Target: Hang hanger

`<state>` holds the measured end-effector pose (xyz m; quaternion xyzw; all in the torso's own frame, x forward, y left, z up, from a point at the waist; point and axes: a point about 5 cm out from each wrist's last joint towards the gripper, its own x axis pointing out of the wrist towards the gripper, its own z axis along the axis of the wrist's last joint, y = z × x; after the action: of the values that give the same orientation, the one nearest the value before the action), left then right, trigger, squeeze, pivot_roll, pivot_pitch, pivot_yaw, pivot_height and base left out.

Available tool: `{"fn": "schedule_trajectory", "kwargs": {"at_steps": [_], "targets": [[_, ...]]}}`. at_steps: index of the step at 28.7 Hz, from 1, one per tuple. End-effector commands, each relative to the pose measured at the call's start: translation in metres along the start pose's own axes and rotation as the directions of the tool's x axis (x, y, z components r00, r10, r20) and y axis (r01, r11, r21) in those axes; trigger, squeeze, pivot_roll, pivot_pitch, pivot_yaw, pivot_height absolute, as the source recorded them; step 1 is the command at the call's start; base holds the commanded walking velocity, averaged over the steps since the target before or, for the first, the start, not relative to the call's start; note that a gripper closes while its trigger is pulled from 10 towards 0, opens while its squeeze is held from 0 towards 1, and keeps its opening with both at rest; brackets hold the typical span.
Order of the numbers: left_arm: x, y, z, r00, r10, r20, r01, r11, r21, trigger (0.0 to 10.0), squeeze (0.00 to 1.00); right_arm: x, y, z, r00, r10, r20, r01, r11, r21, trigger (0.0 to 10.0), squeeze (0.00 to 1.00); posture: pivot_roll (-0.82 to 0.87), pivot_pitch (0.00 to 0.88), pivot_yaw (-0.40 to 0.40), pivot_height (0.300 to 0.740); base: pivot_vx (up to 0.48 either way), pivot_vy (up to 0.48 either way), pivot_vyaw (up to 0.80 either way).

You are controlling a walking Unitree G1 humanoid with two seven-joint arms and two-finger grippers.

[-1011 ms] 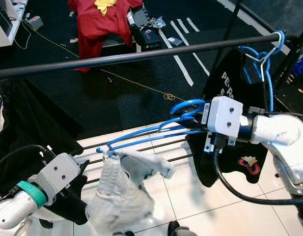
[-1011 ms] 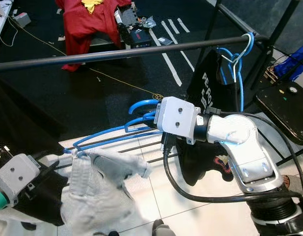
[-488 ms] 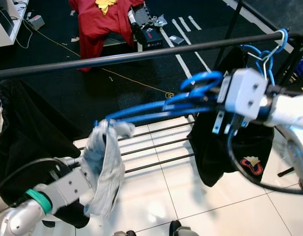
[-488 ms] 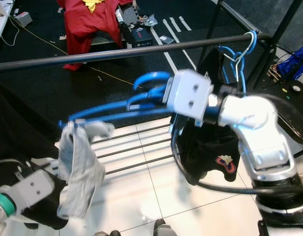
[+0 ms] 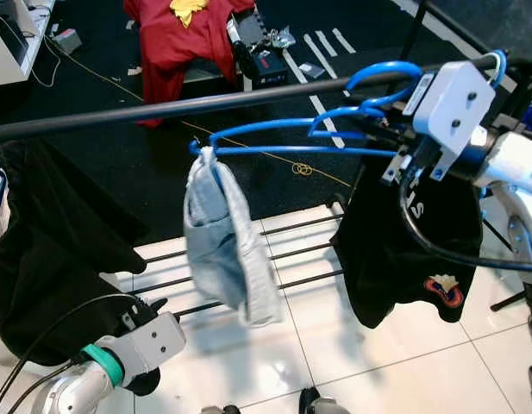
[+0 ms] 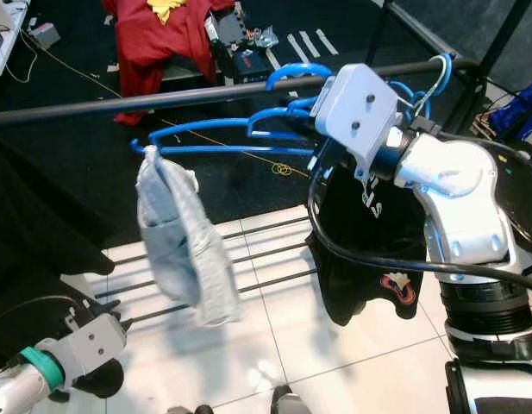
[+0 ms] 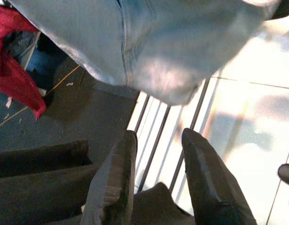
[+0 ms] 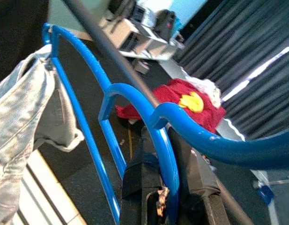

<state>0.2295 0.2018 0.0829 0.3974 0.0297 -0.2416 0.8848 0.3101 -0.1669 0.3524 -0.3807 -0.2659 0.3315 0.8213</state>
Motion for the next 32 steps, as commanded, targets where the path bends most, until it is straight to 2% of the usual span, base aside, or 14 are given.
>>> {"fn": "schedule_trajectory", "kwargs": {"at_steps": [1,9,10,11,12,15,16,18,19,27,28,30,31,32], "targets": [[-0.003,-0.011,-0.003,0.999,-0.039,-0.011,0.039,0.999,-0.011,10.0,0.00,-0.003,-0.013,0.013,0.994,-0.080,0.069,0.083,0.996,-0.032,10.0,0.00,-0.16,0.160,0.098,0.740,0.000,0.000,0.00],[0.011,-0.027,0.028,0.987,-0.097,0.128,0.109,0.989,-0.096,10.0,0.04,0.002,-0.018,0.020,0.983,-0.122,0.134,0.122,0.992,0.010,10.0,0.00,-0.17,0.153,0.090,0.740,0.000,0.000,0.00],[0.015,-0.032,0.038,0.977,-0.122,0.174,0.136,0.988,-0.074,10.0,0.34,0.003,-0.017,0.020,0.982,-0.119,0.147,0.117,0.993,0.021,10.0,0.00,-0.17,0.153,0.090,0.740,0.000,0.000,0.00],[0.015,-0.032,0.038,0.977,-0.122,0.174,0.136,0.988,-0.074,10.0,0.34,0.003,-0.017,0.020,0.982,-0.119,0.147,0.117,0.993,0.021,10.0,0.00,-0.17,0.153,0.090,0.740,0.000,0.000,0.00],[0.020,-0.037,0.046,0.968,-0.139,0.210,0.153,0.987,-0.051,10.0,0.48,0.005,-0.016,0.021,0.981,-0.112,0.161,0.109,0.994,0.030,10.0,0.00,-0.17,0.150,0.087,0.740,0.000,0.000,0.00],[0.027,-0.040,0.053,0.961,-0.146,0.236,0.157,0.987,-0.031,10.0,0.48,0.008,-0.014,0.023,0.979,-0.100,0.175,0.095,0.995,0.037,10.0,0.00,-0.17,0.150,0.087,0.740,0.000,0.000,0.00],[0.035,-0.042,0.058,0.957,-0.140,0.253,0.152,0.988,-0.025,10.0,0.78,0.011,-0.013,0.024,0.978,-0.089,0.188,0.083,0.996,0.040,10.0,0.00,-0.17,0.148,0.082,0.740,0.000,0.000,0.00],[0.035,-0.042,0.058,0.957,-0.140,0.253,0.152,0.988,-0.025,10.0,0.78,0.011,-0.013,0.024,0.978,-0.089,0.188,0.083,0.996,0.040,10.0,0.00,-0.17,0.148,0.082,0.740,0.000,0.000,0.00],[0.043,-0.042,0.062,0.955,-0.128,0.266,0.140,0.990,-0.027,10.0,1.00,0.014,-0.011,0.025,0.977,-0.080,0.199,0.073,0.996,0.042,10.0,0.00,-0.18,0.147,0.078,0.740,0.000,0.000,0.00],[0.053,-0.025,0.052,0.980,-0.009,0.198,0.018,0.999,-0.040,10.0,1.00,0.019,-0.011,0.032,0.972,-0.062,0.229,0.054,0.998,0.038,10.0,0.00,-0.19,0.145,0.074,0.740,0.000,0.000,0.00],[0.050,-0.017,0.046,0.985,0.022,0.171,-0.013,0.999,-0.051,10.0,0.38,0.020,-0.011,0.033,0.971,-0.060,0.231,0.053,0.998,0.035,10.0,0.00,-0.19,0.146,0.075,0.740,0.000,0.000,0.00],[0.047,-0.012,0.043,0.987,0.037,0.157,-0.028,0.998,-0.059,10.0,0.38,0.020,-0.011,0.034,0.971,-0.059,0.233,0.053,0.998,0.033,10.0,0.00,-0.19,0.146,0.075,0.740,0.000,0.000,0.00],[0.034,-0.003,0.038,0.988,0.025,0.155,-0.016,0.998,-0.055,10.0,0.00,0.019,-0.012,0.034,0.971,-0.058,0.230,0.052,0.998,0.032,10.0,0.00,-0.18,0.150,0.078,0.740,0.000,0.000,0.00],[0.023,0.002,0.036,0.987,0.009,0.163,-0.001,0.999,-0.047,10.0,0.00,0.020,-0.012,0.034,0.972,-0.057,0.229,0.051,0.998,0.032,10.0,0.00,-0.18,0.151,0.080,0.740,0.000,0.000,0.00]]}}
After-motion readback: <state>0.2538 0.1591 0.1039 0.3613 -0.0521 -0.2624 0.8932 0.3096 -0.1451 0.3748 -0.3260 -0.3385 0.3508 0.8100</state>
